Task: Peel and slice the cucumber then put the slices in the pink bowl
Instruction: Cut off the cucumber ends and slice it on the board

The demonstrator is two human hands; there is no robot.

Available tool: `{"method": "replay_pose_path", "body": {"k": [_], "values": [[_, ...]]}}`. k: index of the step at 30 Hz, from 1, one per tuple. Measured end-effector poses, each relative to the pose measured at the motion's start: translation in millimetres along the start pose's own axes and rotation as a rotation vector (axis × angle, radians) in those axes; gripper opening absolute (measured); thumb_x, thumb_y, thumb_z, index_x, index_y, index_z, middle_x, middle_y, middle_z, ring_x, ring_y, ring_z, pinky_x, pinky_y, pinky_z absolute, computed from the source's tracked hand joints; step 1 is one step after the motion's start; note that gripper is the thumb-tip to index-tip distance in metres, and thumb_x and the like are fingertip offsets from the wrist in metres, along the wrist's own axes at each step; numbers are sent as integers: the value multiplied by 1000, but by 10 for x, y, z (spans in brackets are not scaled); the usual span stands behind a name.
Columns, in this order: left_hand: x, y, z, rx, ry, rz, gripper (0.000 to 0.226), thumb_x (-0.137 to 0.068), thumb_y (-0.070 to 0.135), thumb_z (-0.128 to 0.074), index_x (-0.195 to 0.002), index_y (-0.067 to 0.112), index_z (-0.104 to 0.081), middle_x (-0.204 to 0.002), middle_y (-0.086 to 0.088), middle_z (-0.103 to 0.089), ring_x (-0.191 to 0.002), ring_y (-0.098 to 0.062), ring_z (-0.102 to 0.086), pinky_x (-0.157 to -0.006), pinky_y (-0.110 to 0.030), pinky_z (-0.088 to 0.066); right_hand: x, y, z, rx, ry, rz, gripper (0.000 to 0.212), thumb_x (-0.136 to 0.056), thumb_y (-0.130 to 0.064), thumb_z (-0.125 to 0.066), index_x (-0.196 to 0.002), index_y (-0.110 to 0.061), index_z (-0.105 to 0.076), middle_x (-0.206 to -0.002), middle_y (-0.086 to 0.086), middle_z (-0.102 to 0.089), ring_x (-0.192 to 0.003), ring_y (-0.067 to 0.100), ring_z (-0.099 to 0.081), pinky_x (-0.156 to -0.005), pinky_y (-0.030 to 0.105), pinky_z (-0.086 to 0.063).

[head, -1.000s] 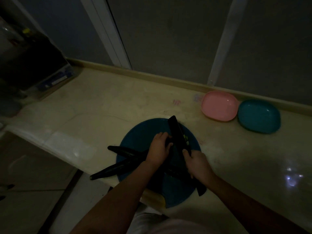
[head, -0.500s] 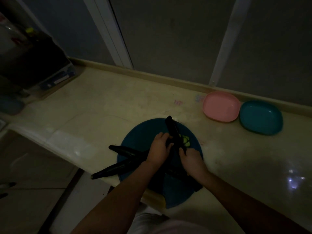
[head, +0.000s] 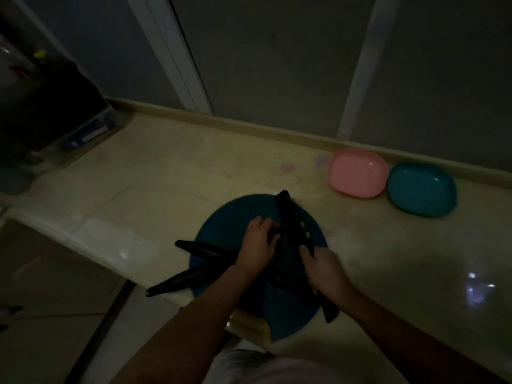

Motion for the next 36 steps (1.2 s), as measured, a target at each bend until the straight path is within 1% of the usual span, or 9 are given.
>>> {"method": "replay_pose_path", "body": {"k": [3,9,14,18,23,25,30,33,36], "values": [[3,-4,-8,4,0,13,20,-88,10,-60,-107,5,-59,-103,-13,-52,-101,-24,-46,-79,-19,-31,-4,-29,-6,14,-8,9,44,-100,-32,-38,-61,-11,-42,-53,7,-46,-34,12,-42,-34,21,-33],[-1,-5,5,11,1,13,19,-88,11,-60,-106,5,-59,-102,-13,-52,-99,-24,-47,-78,-22,-33,-48,-46,-28,33,-4,35,45,-100,-31,-38,-60,-11,-42,-55,7,-47,-41,15,-44,-41,24,-35],[4,-10,0,4,0,9,19,-88,10,-60,-106,5,-59,-102,-13,-52,-99,-25,-47,-78,-24,-34,-55,-19,-54,58,3,31,45,-100,-30,-37,-59,-11,-42,-52,7,-46,-38,15,-45,-36,22,-35],[-6,-3,-2,-8,-2,8,18,-87,10,-60,-104,5,-60,-102,-14,-52,-99,-26,-47,-77,-26,-34,-64,-31,-79,81,15,41,46,-100,-30,-36,-58,-12,-41,-50,6,-46,-31,8,-43,-36,23,-36],[-7,-4,5,11,10,10,18,-87,9,-61,-104,4,-61,-101,-13,-54,-98,-25,-48,-77,-20,-31,-150,-100,-137,130,-7,24,47,-100,-30,-36,-58,-10,-42,-51,6,-46,-39,17,-45,-41,28,-37],[-12,-9,6,26,8,21,19,-86,8,-62,-104,4,-61,-102,-14,-55,-99,-25,-49,-79,-22,-33,-175,-107,-167,133,-8,34,48,-100,-30,-36,-57,-11,-42,-51,6,-45,-40,17,-43,-41,29,-35],[-14,-30,3,57,8,38,20,-85,10,-64,-104,5,-62,-100,-12,-56,-97,-23,-51,-76,-19,-34,-147,-8,-143,138,8,26,46,-100,-29,-36,-57,-13,-41,-53,5,-45,-43,16,-43,-43,27,-35],[-5,-37,1,65,24,34,19,-84,9,-66,-101,4,-62,-98,-11,-56,-96,-23,-52,-77,-22,-37,-90,33,-89,119,8,24,47,-100,-28,-37,-56,-14,-39,-51,4,-43,-41,15,-42,-40,25,-33],[-5,-38,-5,48,29,29,18,-83,10,-66,-100,4,-61,-98,-12,-56,-95,-24,-51,-76,-24,-37,-28,18,-38,76,12,3,45,-100,-31,-37,-59,-13,-41,-53,5,-45,-40,15,-44,-32,21,-32]]}}
Point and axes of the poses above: each hand's wrist, its own x-axis away from the middle knuckle, its own z-axis out of the back of the hand, y = z × x, the point moved 3 cm from there along -x, towards the middle knuckle
